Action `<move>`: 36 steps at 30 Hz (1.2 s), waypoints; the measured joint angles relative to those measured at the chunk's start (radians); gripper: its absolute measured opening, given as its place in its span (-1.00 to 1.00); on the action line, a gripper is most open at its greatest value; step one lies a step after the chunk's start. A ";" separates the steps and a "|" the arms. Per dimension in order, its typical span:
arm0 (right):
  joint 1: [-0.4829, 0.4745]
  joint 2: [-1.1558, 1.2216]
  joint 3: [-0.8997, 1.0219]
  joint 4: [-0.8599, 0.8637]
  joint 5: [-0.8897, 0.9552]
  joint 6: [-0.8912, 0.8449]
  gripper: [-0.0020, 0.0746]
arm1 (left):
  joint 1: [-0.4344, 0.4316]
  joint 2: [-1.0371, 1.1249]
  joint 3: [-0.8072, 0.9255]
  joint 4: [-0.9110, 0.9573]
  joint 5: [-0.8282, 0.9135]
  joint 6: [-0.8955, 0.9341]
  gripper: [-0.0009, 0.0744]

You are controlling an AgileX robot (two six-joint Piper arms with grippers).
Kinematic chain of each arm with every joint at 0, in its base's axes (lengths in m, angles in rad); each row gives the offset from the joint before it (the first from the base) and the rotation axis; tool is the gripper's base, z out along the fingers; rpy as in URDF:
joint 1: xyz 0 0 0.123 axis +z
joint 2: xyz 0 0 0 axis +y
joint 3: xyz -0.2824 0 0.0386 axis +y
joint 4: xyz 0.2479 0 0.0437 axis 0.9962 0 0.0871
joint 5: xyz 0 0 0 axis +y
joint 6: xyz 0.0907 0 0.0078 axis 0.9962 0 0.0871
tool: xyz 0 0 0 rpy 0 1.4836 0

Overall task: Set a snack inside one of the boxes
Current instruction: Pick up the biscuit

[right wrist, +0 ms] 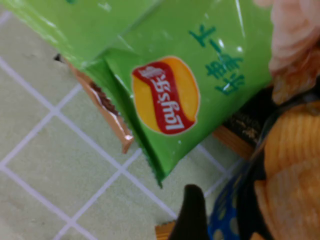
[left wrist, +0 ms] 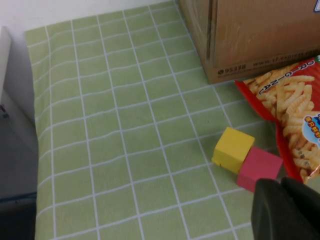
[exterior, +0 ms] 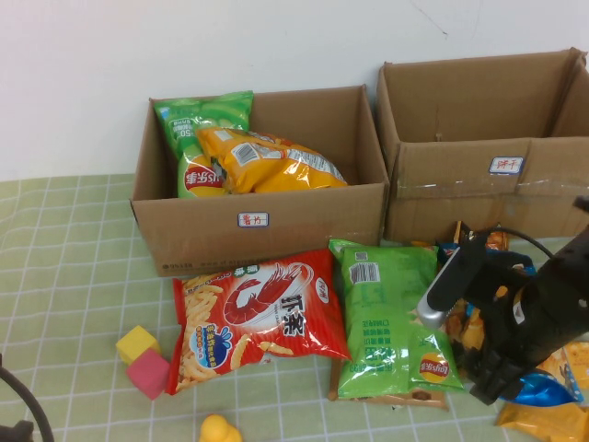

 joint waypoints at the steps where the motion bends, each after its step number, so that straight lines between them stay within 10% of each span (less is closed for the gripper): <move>1: 0.000 0.006 0.000 -0.007 0.000 0.022 0.50 | 0.000 0.000 0.005 0.000 -0.002 -0.002 -0.98; 20: 0.002 -0.197 -0.202 -0.224 0.375 0.398 0.51 | 0.000 0.000 0.024 -0.003 -0.030 -0.006 -0.98; 36: 0.002 -0.354 0.241 0.107 0.163 0.196 0.51 | 0.000 0.000 0.024 -0.026 -0.033 -0.008 -0.98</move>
